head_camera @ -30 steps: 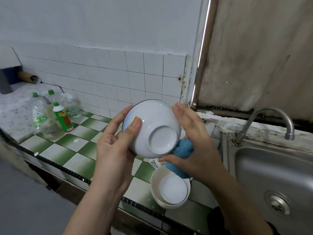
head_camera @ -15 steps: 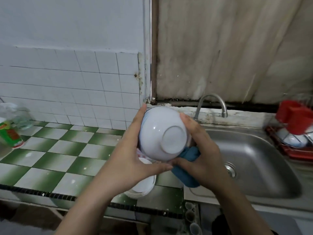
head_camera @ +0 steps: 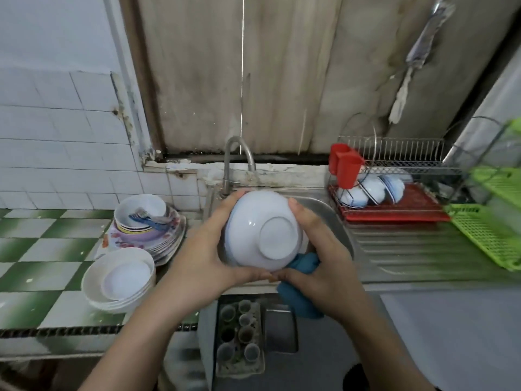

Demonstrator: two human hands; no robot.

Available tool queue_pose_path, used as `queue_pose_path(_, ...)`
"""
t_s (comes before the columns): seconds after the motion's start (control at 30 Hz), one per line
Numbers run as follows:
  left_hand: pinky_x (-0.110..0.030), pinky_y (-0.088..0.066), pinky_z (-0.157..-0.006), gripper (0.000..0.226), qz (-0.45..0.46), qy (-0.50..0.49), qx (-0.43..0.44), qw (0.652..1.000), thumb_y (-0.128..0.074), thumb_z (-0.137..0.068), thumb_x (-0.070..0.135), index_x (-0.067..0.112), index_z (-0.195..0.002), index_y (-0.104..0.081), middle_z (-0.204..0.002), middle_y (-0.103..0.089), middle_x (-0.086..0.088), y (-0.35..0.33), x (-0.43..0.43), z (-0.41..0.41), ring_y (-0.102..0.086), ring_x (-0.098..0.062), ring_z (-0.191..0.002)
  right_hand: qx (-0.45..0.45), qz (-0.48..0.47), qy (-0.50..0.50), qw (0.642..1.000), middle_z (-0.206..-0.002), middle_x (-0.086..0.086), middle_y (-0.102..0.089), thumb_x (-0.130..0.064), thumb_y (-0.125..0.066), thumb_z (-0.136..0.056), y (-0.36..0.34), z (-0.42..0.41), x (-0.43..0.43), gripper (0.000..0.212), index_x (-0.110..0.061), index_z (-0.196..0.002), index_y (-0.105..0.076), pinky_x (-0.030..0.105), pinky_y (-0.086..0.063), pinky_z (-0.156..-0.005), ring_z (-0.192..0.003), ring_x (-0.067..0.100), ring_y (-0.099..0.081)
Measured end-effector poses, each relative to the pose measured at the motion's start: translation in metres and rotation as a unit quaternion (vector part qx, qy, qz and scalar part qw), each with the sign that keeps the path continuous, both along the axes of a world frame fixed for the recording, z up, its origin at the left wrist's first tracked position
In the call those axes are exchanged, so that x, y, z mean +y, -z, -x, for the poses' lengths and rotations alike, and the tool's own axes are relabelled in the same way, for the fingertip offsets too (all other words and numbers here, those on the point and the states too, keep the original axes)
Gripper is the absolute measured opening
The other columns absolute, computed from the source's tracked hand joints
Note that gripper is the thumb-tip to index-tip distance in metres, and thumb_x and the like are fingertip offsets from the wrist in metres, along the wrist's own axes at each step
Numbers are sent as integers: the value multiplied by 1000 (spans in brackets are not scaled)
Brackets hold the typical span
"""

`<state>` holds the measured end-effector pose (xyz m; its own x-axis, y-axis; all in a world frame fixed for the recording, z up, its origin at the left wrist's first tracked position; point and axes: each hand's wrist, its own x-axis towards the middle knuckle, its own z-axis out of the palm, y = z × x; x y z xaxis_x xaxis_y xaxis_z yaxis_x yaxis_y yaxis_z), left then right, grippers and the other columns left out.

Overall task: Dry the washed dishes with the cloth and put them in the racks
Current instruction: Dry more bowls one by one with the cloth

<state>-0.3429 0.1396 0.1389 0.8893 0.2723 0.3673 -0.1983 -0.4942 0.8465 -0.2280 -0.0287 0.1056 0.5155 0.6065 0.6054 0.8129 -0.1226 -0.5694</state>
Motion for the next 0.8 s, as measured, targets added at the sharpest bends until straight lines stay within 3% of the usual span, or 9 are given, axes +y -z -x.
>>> queue_pose_path(0.1, 1, -34, -90, 104, 7, 19, 9, 1000, -89, -46, 35, 45, -136, -37, -129, -42, 46, 7, -35, -20, -43, 19, -120, -11, 16, 30, 999, -154, -16, -36, -56, -70, -70, 3, -12, -42, 93, -51, -148, -19, 19, -38, -106, -141, 4, -34)
queue_pose_path(0.23, -4, -41, -90, 106, -1, 45, 23, 999, -88, -45, 43, 48, -138, -37, -131, -43, 42, 11, -70, -48, -45, 15, -120, -46, 71, 64, 994, -156, -7, -31, -62, -60, -76, 11, -26, -84, 85, -66, -142, -8, 42, -55, -89, -135, 13, -41)
queue_pose_path(0.37, 1, -40, -80, 104, 2, 71, 29, 997, -86, -42, 42, 52, -132, -35, -124, -45, 46, 14, -94, -85, -44, 22, -114, -77, 92, 100, 988, -154, 3, -33, -60, -53, -81, 24, -52, -111, 72, -65, -142, -15, 44, -59, -68, -124, 26, -52)
queue_pose_path(0.5, -2, -41, -84, 112, 3, 118, 52, 992, -88, -40, 40, 40, -141, -39, -134, -49, 29, 24, -108, -139, -48, 12, -117, -77, 82, 137, 984, -156, 1, -31, -56, -55, -84, 35, -87, -136, 66, -62, -142, -23, 37, -56, -57, -101, 21, -60)
queue_pose_path(0.57, -1, -41, -82, 115, -2, 129, 59, 990, -88, -37, 44, 41, -141, -40, -134, -49, 29, 27, -115, -168, -48, 12, -116, -53, 61, 151, 985, -155, -2, -32, -58, -57, -84, 40, -107, -147, 62, -59, -141, -31, 35, -56, -66, -102, 13, -57)
queue_pose_path(0.67, -2, -43, -79, 119, -12, 149, 75, 986, -94, -34, 52, 46, -140, -40, -131, -48, 34, 32, -124, -216, -47, 16, -114, 22, -10, 153, 988, -153, -6, -37, -54, -68, -80, 46, -141, -159, 61, -53, -136, -44, 21, -46, -95, -124, -4, -46)
queue_pose_path(0.73, -11, -46, -88, 119, -17, 163, 80, 983, -92, -37, 56, 45, -143, -37, -137, -45, 31, 37, -130, -248, -47, 8, -120, 59, -47, 156, 985, -149, -6, -43, -45, -76, -76, 51, -166, -164, 63, -53, -133, -49, 14, -37, -101, -132, -4, -41)
queue_pose_path(0.8, -17, -46, -93, 116, -6, 169, 80, 982, -94, -46, 49, 41, -146, -35, -140, -43, 28, 42, -137, -278, -46, 3, -124, 96, -78, 158, 980, -145, -9, -48, -38, -79, -74, 56, -189, -167, 65, -54, -131, -51, 16, -40, -99, -131, 4, -46)
